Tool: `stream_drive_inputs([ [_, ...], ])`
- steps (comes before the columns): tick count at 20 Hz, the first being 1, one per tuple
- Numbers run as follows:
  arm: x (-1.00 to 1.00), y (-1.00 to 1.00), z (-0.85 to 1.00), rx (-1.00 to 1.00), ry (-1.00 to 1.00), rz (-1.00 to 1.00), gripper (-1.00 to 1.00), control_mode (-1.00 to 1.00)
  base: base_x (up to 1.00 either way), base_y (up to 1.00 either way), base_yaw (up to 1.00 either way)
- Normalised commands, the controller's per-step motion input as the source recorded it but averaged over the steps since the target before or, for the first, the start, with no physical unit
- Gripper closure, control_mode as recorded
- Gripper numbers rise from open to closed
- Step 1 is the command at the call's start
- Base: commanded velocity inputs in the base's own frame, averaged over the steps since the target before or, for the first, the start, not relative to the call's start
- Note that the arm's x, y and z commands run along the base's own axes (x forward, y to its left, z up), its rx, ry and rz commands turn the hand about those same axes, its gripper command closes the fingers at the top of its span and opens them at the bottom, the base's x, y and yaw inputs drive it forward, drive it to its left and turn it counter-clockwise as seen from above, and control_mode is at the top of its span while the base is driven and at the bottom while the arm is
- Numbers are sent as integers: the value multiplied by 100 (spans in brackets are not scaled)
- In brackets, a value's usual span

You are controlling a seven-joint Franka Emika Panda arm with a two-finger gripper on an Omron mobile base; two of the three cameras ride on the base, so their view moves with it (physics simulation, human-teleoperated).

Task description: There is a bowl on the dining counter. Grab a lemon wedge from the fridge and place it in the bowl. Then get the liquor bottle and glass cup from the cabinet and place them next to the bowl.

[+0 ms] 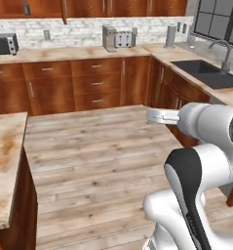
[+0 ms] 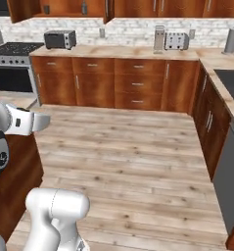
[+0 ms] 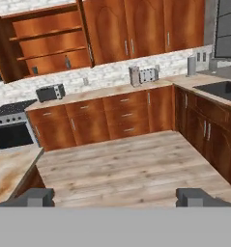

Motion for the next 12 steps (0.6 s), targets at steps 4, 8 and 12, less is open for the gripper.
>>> stream_drive_inputs([
  [4, 0, 0, 0, 0, 0, 0, -100, 100, 100, 0, 5],
  [8, 0, 0, 0, 0, 0, 0, -100, 100, 100, 0, 6],
  [12, 0, 0, 0, 0, 0, 0, -100, 100, 100, 0, 7],
])
